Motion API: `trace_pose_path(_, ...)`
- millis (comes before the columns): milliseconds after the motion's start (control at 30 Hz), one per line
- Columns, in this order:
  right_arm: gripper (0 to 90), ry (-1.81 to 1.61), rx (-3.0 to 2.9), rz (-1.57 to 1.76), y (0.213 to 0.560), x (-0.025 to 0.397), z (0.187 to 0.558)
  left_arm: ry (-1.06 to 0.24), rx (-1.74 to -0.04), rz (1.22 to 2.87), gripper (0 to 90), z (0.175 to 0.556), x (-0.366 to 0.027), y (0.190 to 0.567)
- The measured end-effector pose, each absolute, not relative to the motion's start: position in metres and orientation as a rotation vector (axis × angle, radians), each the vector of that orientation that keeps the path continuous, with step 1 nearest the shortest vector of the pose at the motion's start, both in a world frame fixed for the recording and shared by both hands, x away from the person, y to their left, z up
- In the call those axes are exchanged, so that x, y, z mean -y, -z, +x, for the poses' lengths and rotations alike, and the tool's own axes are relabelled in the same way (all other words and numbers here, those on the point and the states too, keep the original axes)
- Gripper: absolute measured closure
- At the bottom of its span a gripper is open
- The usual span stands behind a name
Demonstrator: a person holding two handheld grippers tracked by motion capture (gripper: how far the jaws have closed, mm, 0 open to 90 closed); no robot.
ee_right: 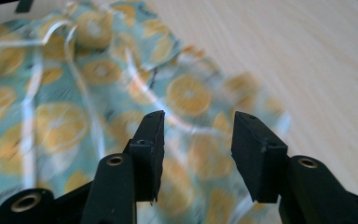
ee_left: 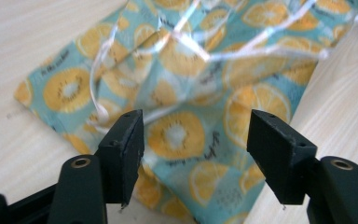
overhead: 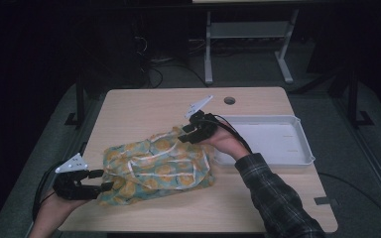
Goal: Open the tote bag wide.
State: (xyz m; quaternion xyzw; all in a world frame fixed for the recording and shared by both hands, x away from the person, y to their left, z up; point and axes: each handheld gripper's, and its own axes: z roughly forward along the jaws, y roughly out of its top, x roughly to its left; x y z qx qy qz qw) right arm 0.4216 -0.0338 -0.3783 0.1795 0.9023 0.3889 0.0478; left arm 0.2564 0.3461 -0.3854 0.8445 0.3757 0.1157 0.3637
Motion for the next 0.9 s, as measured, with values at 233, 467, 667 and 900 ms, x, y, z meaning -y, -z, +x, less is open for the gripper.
trace_pose_path(233,55.3,-1.178,-2.801,0.509,0.383,0.052,0.404,-0.296,-0.961,2.157,39.4,0.274,-0.335,0.381)
trace_pose_path(467,54.9,-1.185,-2.805,0.494,0.388,0.062,0.391,-0.272,-0.941,2.169,39.4,0.294,-0.319,0.381)
trace_pose_path(667,50.1,-1.164,-2.853,0.486,0.401,0.056,0.385,-0.247,-0.955,2.173,39.3,0.307,-0.306,0.388)
trace_pose_path(900,46.0,-1.138,-2.870,0.476,0.410,0.050,0.386,-0.231,-0.969,2.199,40.0,0.318,-0.302,0.400)
